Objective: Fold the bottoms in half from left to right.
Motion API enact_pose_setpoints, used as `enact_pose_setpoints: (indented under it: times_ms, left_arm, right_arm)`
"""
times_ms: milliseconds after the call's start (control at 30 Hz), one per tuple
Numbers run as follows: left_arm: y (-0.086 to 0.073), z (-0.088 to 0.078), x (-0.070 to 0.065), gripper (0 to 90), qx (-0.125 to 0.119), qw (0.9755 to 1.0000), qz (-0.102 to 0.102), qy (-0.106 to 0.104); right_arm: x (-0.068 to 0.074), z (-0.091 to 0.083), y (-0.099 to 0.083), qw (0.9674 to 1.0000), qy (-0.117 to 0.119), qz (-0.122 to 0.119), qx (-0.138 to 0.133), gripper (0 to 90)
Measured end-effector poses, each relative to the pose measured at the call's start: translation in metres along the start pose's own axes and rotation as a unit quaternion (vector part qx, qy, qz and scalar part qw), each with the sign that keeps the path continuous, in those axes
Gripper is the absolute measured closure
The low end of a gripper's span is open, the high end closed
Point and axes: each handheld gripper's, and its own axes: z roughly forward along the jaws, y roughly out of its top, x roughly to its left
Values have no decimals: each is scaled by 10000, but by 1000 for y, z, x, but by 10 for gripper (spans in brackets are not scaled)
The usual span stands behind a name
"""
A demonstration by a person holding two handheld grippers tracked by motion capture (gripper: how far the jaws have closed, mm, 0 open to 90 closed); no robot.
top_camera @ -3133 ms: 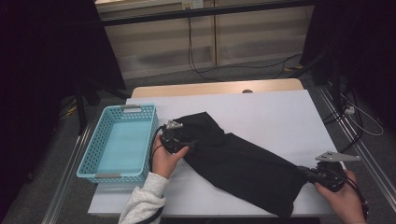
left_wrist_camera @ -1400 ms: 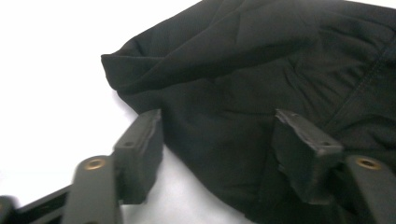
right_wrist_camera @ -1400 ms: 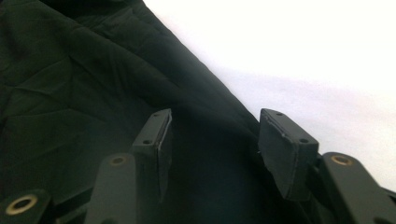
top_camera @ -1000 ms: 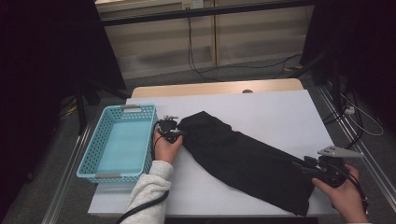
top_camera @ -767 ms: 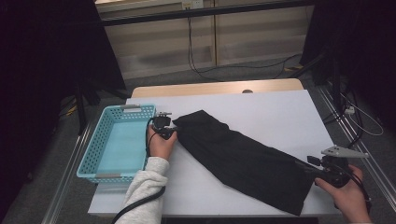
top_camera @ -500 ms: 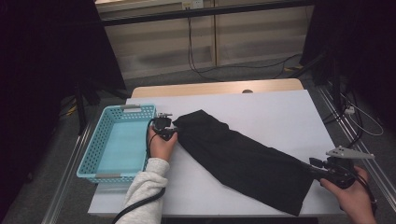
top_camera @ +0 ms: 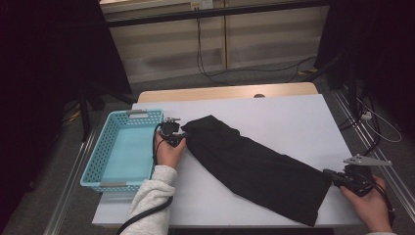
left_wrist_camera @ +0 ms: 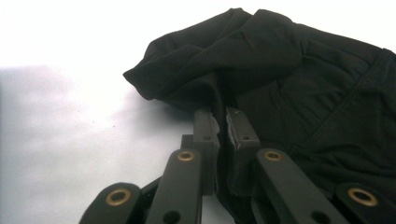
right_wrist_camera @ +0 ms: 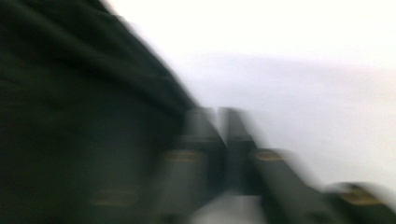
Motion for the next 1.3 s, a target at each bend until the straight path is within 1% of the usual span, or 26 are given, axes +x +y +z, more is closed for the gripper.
enact_pose_setpoints:
  times_ms: [33, 67, 133, 167, 200, 233, 267, 300, 333, 367, 400, 433, 533, 567, 600, 633, 700, 833, 933, 1000, 1067, 1100, 1133, 1200, 1267, 1300]
  left_arm:
    - [0, 0, 0, 844, 6, 10000, 11, -5]
    - [1, 0, 0, 844, -4, 10000, 35, 1]
    - [1, -1, 1, 844, -14, 10000, 33, -17]
    - [1, -1, 0, 843, 1, 10000, 24, -71]
    - [1, -1, 0, 842, 1, 10000, 24, -71]
    - [1, 0, -1, 838, -5, 10000, 37, -66]
    - [1, 0, -1, 832, -5, 10000, 37, -66]
    - [1, 0, 0, 832, -16, 10000, 41, -54]
    - [1, -1, 0, 816, -18, 10000, 30, -55]
    - [1, -1, 1, 786, -72, 10000, 52, -6]
    - [2, -1, 1, 727, -112, 9999, 44, 21]
    - [3, -1, 3, 610, -171, 9998, -4, 41]
    - [3, -1, 5, 592, -125, 9999, -39, 44]
    - [3, 0, 5, 523, -127, 9999, -50, 45]
    - [3, 0, 6, 523, -140, 9999, -47, 75]
    - [3, 2, 5, 478, -141, 9998, -11, 115]
    - [3, 3, 3, 420, -129, 9998, -10, 172]
    - [3, 7, 1, 372, -69, 9996, -8, 275]
    - [0, 12, 3, 376, 21, 9995, -44, 296]
    - [-3, 15, 3, 406, 51, 9996, -118, 240]
    - [-4, 15, 3, 469, -2, 9996, -142, 224]
    - [-4, 16, 3, 499, 18, 9997, -221, 79]
    - [-3, 16, 3, 542, 59, 9995, -297, 7]
    - [-3, 16, 2, 627, 86, 9995, -319, -13]
    - [-2, 16, 1, 749, 177, 9992, -348, -63]
    - [-2, 16, 0, 786, 218, 9988, -410, -134]
  right_arm:
    - [-5, -1, 3, 9999, -121, -35, 80, 898]
    - [-9, -1, 4, 9999, -116, 13, 104, 898]
    - [-11, -2, 5, 9997, -201, 37, 112, 899]
    - [-15, -5, 7, 9994, -331, 23, 46, 898]
    - [-15, -5, 7, 9994, -331, 23, 46, 898]
    - [-15, -4, 8, 9998, -198, 42, -4, 880]
    - [-15, -4, 8, 9998, -198, 42, -4, 880]
    - [-14, -3, 8, 9998, -180, 33, 15, 848]
    - [-11, -1, 7, 9997, -211, 27, 111, 763]
    - [-8, 0, 7, 9996, -226, 12, 155, 704]
    - [-7, 0, 8, 9996, -230, -5, 167, 680]
    - [-2, -1, 10, 9998, -174, -44, 77, 650]
    - [3, -2, 13, 9999, -133, -89, -15, 609]
    - [8, -3, 15, 9998, -75, -143, -85, 588]
    - [8, -3, 15, 9998, -75, -143, -85, 588]
    - [14, -2, 17, 9997, 43, -209, -129, 573]
    - [18, -2, 18, 9994, 91, -288, -141, 564]
    - [24, -1, 21, 9990, 201, -351, -185, 547]
    - [28, 0, 21, 9986, 272, -404, -209, 528]
    - [29, 1, 21, 9986, 279, -408, -209, 519]
    - [29, 2, 21, 9985, 290, -414, -207, 514]
    - [30, 2, 21, 9985, 301, -413, -210, 510]
    - [30, 2, 21, 9985, 303, -407, -218, 504]
    - [30, 2, 21, 9985, 309, -396, -223, 497]
    - [31, 3, 21, 9984, 319, -400, -236, 488]
    - [32, 3, 21, 9983, 333, -420, -242, 476]
